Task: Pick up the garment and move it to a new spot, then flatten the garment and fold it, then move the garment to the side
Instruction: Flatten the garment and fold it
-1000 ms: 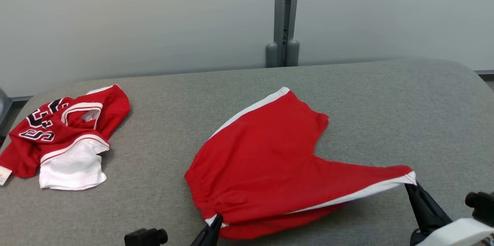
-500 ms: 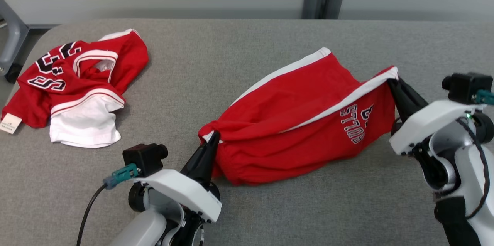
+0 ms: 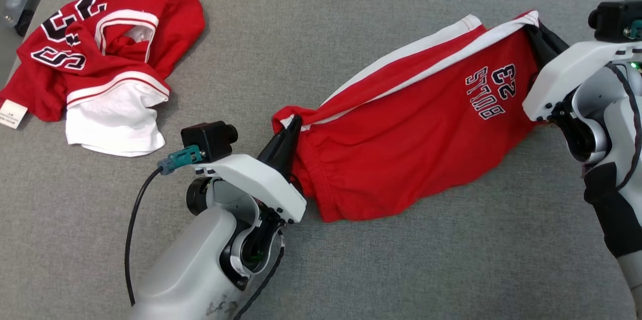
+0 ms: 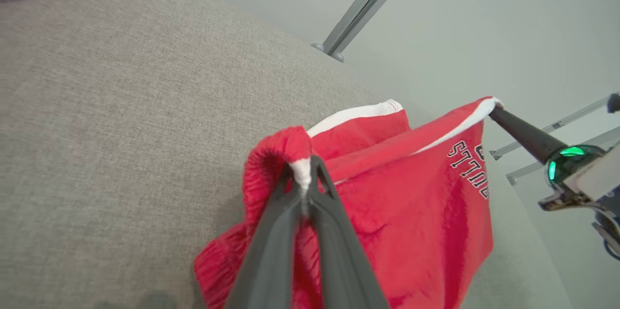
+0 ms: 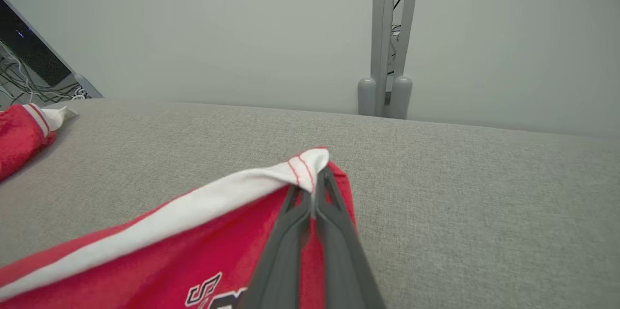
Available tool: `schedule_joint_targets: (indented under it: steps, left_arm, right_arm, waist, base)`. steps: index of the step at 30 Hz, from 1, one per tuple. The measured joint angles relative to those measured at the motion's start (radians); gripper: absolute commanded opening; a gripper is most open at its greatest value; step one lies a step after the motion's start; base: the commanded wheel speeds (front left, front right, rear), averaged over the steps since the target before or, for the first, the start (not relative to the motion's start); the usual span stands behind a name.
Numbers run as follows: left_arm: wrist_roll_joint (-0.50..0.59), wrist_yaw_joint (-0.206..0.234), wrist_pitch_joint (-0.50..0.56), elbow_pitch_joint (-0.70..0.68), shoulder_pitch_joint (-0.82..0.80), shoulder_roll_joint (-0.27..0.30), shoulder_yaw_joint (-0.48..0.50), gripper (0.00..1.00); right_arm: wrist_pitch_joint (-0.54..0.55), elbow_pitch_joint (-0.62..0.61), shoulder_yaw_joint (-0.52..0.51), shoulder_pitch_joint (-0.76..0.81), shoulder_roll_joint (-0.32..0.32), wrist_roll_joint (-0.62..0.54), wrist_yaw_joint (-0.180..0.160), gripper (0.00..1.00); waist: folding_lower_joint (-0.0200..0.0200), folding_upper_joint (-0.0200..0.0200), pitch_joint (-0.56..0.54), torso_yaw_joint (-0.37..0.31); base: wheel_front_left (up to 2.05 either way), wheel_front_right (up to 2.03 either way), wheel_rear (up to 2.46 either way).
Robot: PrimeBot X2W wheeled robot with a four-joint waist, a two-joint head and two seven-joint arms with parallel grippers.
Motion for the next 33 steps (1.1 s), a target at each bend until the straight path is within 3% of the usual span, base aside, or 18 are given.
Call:
schedule_joint_targets:
  steps: [6, 8, 9, 10, 11, 16, 20, 26, 33]
  left_arm:
    - [0.001, -0.009, 0.002, 0.063, -0.053, -0.02, -0.005, 0.03]
    - [0.001, -0.009, -0.002, 0.08, -0.064, -0.026, -0.003, 0.47]
    - [0.001, -0.009, -0.002, 0.08, -0.064, -0.026, -0.003, 0.79]
    - [0.001, -0.01, -0.008, 0.092, -0.066, -0.029, -0.002, 1.0]
    - [0.0, -0.01, -0.013, 0.098, -0.067, -0.031, 0.001, 1.0]
    - [0.007, -0.001, -0.038, 0.11, -0.067, -0.024, 0.005, 1.0]
    - [0.064, 0.021, -0.078, 0.094, -0.043, 0.017, -0.016, 1.0]
    - [0.157, 0.074, -0.111, 0.001, 0.05, 0.078, -0.086, 1.0]
    - [0.247, 0.128, -0.151, -0.12, 0.105, 0.107, -0.137, 1.0]
  right_arm:
    - [-0.014, 0.1, 0.069, -0.075, 0.003, 0.018, 0.0, 0.0]
    - [-0.022, 0.12, 0.097, -0.083, 0.002, 0.022, 0.0, 0.0]
    - [-0.022, 0.12, 0.097, -0.083, 0.002, 0.022, 0.0, 0.12]
    - [-0.041, 0.132, 0.126, -0.085, -0.001, 0.027, 0.0, 0.52]
    - [-0.047, 0.136, 0.138, -0.089, -0.005, 0.029, 0.0, 1.0]
    - [-0.089, 0.137, 0.182, -0.092, -0.03, 0.041, 0.0, 1.0]
    - [-0.081, 0.12, 0.233, -0.086, -0.064, 0.064, 0.0, 1.0]
    - [0.058, 0.105, 0.287, -0.064, -0.122, 0.116, 0.0, 1.0]
    - [0.208, 0.131, 0.319, -0.051, -0.129, 0.165, 0.0, 1.0]
  waist:
    - [0.0, 0.0, 0.035, 0.018]
    - [0.0, 0.0, 0.041, 0.019]
    - [0.0, 0.0, 0.041, 0.019]
    - [0.0, 0.0, 0.041, 0.017]
    - [0.0, 0.0, 0.039, 0.015]
    - [0.0, 0.0, 0.016, 0.007]
    - [0.0, 0.0, -0.024, -0.003]
    - [0.0, 0.0, -0.083, -0.004]
    - [0.0, 0.0, -0.086, 0.035]
  base:
    - [0.0, 0.0, 0.0]
    - [0.0, 0.0, 0.0]
    - [0.0, 0.0, 0.0]
    - [0.0, 0.0, 0.0]
    - [0.0, 0.0, 0.0]
    - [0.0, 0.0, 0.0]
    - [0.0, 0.0, 0.0]
    - [0.0, 0.0, 0.0]
    - [0.0, 0.0, 0.0]
